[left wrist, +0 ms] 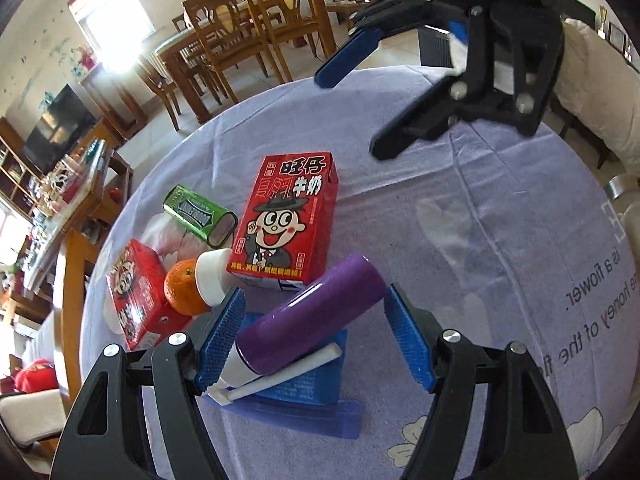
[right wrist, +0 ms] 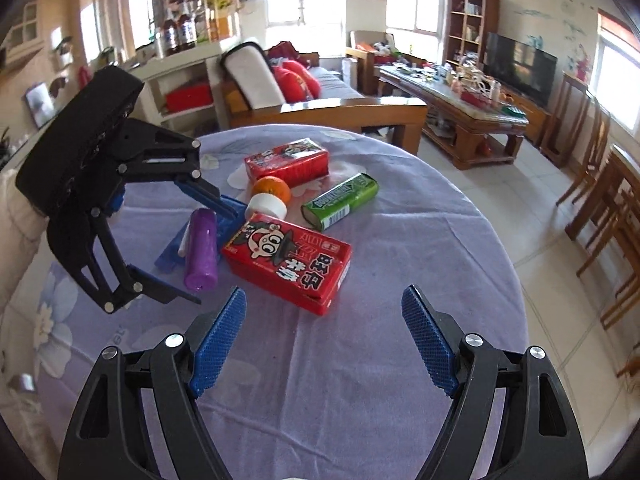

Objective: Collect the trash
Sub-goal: 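Grasp the purple tube with left tool while right tool grasps a red snack box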

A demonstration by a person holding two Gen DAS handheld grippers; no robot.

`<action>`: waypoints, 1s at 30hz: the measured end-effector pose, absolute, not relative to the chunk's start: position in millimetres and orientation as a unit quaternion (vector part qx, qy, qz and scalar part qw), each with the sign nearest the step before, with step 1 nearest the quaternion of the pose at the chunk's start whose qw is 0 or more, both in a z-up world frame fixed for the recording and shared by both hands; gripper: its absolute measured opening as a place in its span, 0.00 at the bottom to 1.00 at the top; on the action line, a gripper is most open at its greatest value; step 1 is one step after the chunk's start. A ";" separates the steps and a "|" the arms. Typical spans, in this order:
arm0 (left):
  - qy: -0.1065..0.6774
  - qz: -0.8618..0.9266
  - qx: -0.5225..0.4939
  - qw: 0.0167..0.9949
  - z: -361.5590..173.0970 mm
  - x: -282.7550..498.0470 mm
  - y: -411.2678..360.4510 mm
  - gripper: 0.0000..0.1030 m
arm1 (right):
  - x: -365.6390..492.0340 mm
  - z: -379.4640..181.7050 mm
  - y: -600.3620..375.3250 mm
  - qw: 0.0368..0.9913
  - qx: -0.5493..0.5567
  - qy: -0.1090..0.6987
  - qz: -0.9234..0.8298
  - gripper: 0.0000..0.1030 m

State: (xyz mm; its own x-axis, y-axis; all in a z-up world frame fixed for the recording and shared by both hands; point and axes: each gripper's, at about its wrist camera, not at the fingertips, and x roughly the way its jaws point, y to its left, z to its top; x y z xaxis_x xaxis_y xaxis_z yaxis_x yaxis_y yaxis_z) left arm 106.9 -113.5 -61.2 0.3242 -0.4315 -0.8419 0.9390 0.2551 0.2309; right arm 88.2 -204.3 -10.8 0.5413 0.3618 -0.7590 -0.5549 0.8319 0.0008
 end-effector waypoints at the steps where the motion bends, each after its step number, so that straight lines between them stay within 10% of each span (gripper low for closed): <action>1: 0.337 -0.477 0.372 0.721 -60.3 108.4 -111.0 0.68 | 91.9 -12.7 -200.5 0.866 -0.134 0.398 0.271 0.77; 7: 0.365 -0.472 0.332 0.731 -52.2 114.1 -98.0 0.46 | 110.9 -25.5 -177.0 0.854 -0.190 0.388 0.290 0.77; 26: 0.377 -0.425 0.305 0.764 -52.9 100.3 -76.0 0.44 | 153.9 -35.6 -131.8 0.794 -0.232 0.438 0.352 0.77; 30: 0.382 -0.420 0.291 0.770 -56.8 100.2 -71.1 0.44 | 150.6 -37.0 -126.1 0.793 -0.220 0.442 0.356 0.59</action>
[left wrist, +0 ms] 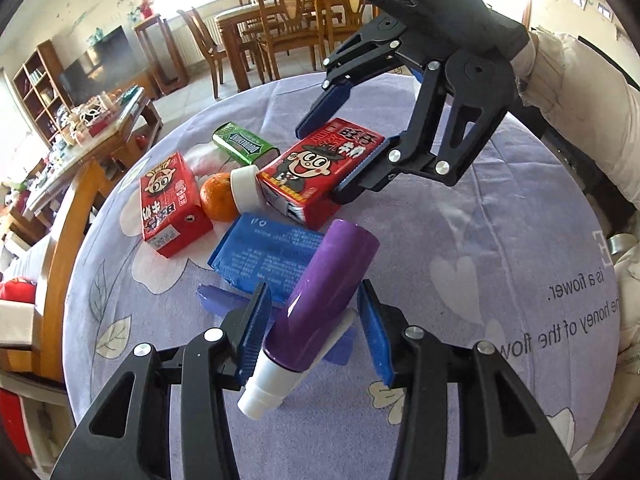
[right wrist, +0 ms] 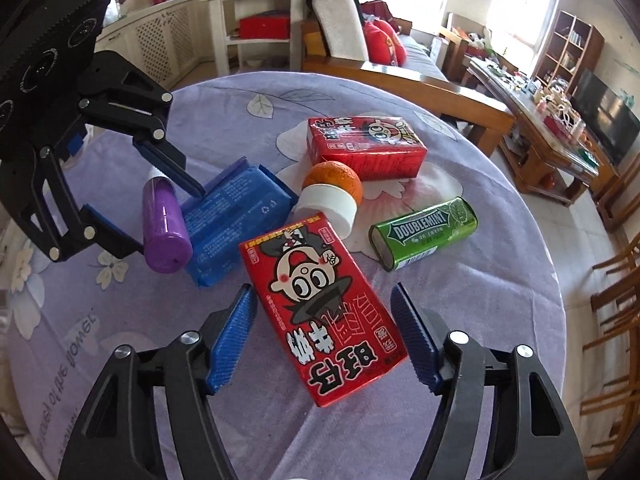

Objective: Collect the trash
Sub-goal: 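Grasp the purple tube with left tool while right tool grasps a red snack box, then carry both items over the black bin and open both tools to drop them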

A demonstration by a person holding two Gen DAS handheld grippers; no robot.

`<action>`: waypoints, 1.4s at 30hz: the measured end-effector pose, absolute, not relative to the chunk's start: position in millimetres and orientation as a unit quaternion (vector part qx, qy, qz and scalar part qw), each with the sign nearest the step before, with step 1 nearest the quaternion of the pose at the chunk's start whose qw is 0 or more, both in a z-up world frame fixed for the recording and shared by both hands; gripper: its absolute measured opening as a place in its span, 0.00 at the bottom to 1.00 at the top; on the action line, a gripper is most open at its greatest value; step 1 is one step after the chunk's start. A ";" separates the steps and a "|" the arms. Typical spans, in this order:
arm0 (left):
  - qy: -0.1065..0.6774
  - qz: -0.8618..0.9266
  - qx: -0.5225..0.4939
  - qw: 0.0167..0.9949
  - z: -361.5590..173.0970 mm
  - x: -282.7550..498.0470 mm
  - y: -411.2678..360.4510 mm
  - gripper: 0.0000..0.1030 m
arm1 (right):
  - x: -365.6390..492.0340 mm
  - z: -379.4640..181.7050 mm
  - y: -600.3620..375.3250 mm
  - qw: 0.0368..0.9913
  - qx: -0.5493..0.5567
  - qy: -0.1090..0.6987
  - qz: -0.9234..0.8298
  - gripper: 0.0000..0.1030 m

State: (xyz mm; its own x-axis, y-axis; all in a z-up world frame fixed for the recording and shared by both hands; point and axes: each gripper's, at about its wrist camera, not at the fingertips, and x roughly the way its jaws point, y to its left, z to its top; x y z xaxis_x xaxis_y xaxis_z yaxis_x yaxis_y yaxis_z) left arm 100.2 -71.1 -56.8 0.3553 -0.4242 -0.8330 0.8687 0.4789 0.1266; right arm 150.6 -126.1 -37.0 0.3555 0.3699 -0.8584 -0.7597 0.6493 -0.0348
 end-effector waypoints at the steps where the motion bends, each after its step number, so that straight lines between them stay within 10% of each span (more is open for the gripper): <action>1: 0.384 -0.419 0.287 0.771 -58.4 99.9 -71.6 0.44 | 149.4 -36.4 -126.0 0.794 -0.218 0.442 0.354 0.56; 16: 0.400 -0.389 0.213 0.802 -60.8 107.6 -64.7 0.24 | 105.6 -21.2 -159.4 0.861 -0.090 0.406 0.294 0.48; 42: 0.335 -0.441 0.130 0.822 -21.7 63.8 -149.5 0.24 | -45.4 13.3 -298.1 0.919 0.206 0.301 0.151 0.49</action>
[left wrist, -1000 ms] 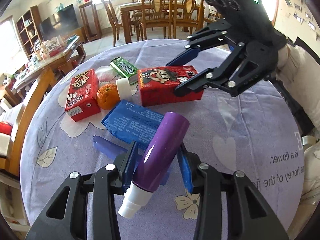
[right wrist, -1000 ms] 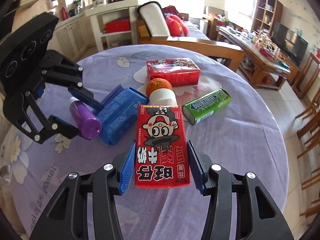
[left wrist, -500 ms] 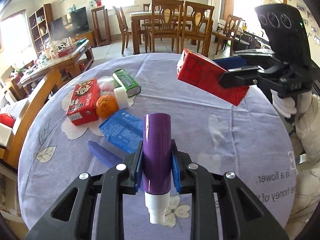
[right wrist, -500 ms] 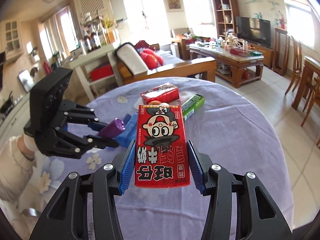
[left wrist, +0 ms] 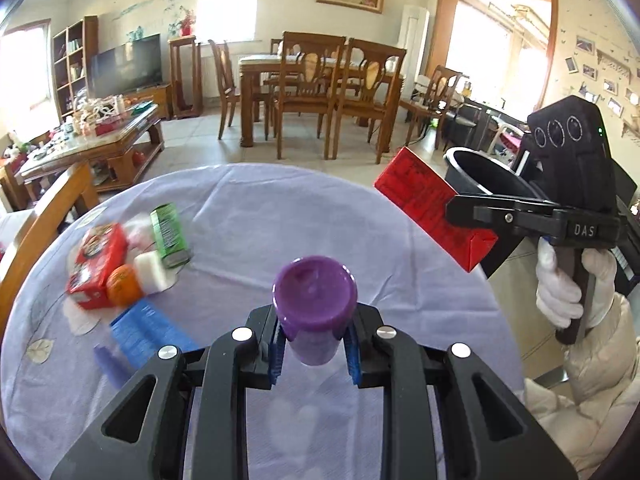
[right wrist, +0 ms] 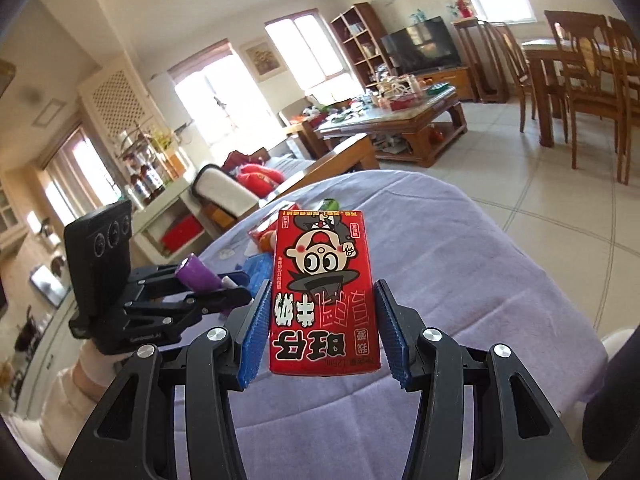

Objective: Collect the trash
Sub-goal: 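Carry both items over the black bin and open both tools to drop them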

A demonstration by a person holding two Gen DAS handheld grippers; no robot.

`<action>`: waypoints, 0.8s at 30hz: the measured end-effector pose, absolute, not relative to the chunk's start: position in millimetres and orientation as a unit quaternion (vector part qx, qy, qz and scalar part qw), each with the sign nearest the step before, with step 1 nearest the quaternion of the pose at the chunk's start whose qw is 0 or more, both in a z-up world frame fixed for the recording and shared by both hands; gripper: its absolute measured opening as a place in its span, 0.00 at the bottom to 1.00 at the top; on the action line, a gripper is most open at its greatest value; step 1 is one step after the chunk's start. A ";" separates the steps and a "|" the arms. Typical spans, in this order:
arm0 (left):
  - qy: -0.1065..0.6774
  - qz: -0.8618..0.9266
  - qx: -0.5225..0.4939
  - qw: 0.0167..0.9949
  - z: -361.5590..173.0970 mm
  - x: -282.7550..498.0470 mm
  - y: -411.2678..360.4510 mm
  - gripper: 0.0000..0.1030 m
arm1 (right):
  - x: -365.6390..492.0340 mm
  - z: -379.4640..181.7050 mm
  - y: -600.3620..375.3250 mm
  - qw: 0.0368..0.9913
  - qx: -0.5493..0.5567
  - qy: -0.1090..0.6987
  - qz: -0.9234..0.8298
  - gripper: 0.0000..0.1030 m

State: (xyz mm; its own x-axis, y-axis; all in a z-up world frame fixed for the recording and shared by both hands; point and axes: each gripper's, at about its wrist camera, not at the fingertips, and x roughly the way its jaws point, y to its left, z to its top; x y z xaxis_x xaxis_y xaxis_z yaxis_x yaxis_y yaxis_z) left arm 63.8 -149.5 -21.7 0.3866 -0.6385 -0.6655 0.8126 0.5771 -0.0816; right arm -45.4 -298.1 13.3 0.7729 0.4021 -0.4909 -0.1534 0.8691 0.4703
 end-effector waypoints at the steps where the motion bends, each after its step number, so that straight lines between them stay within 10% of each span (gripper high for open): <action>1: 0.331 -0.447 0.130 0.821 -20.0 61.1 -159.4 0.24 | -52.9 16.0 -306.2 0.921 0.213 0.294 0.141 0.49; 24: 0.301 -0.597 0.135 0.731 -3.7 -10.5 -394.4 0.24 | -231.4 14.6 -545.2 0.915 0.354 0.155 -0.118 0.49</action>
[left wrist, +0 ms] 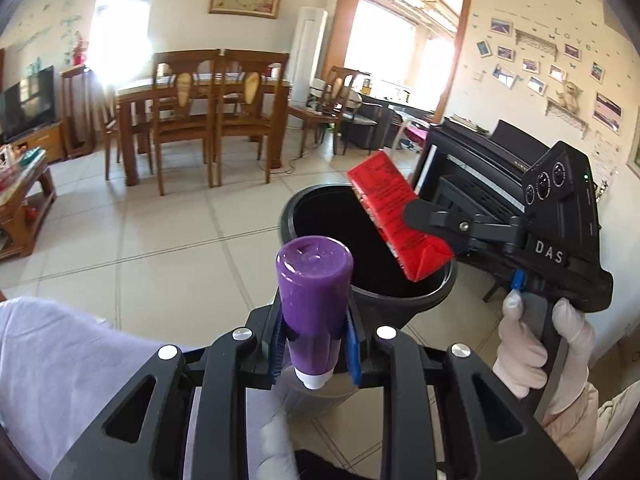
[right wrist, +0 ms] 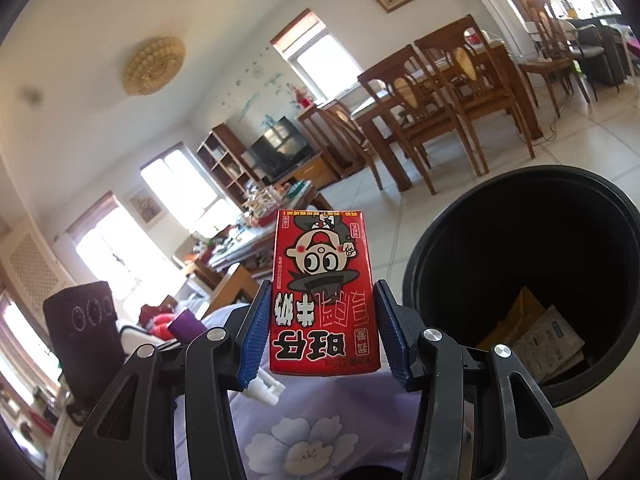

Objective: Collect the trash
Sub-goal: 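Carry both items over the black bin and open both tools to drop them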

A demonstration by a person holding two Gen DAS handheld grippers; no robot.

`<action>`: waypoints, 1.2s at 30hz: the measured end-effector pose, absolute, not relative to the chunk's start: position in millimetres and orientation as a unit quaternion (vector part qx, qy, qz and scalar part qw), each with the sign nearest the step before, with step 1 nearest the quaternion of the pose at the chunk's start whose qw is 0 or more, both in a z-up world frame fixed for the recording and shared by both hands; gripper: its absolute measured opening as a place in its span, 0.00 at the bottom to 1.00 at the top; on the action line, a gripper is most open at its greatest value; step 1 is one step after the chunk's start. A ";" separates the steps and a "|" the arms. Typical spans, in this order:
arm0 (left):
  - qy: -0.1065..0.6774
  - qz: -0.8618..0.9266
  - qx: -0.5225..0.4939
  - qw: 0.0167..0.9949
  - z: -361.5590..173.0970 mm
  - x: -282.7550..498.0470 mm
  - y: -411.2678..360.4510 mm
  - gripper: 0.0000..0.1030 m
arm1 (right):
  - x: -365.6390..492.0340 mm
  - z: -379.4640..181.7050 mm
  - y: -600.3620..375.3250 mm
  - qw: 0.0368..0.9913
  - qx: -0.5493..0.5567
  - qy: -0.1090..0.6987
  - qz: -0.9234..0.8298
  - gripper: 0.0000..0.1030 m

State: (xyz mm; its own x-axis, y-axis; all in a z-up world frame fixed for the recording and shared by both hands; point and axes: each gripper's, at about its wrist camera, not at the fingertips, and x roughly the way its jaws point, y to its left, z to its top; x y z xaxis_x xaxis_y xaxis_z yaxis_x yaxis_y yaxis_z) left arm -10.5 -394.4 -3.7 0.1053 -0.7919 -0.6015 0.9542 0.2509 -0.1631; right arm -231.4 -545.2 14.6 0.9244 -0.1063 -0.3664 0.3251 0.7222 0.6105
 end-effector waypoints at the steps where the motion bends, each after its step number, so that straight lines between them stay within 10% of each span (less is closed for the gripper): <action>1: 0.301 -0.603 0.139 0.726 -4.4 -15.4 -405.8 0.24 | -237.2 13.1 -551.9 0.913 0.357 0.150 -0.128 0.49; 36: 0.347 -0.617 0.166 0.686 -49.4 -32.8 -530.0 0.26 | -281.4 -55.3 -638.1 0.825 0.459 0.153 -0.292 0.58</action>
State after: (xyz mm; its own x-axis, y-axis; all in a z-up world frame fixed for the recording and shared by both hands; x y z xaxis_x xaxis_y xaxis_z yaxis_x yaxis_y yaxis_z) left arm -32.8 -530.0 -49.4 -0.0028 -0.7321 -0.6812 0.9627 0.1823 -0.1999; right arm -281.4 -638.1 -55.3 0.7824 -0.3414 -0.5209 0.6226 0.4088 0.6672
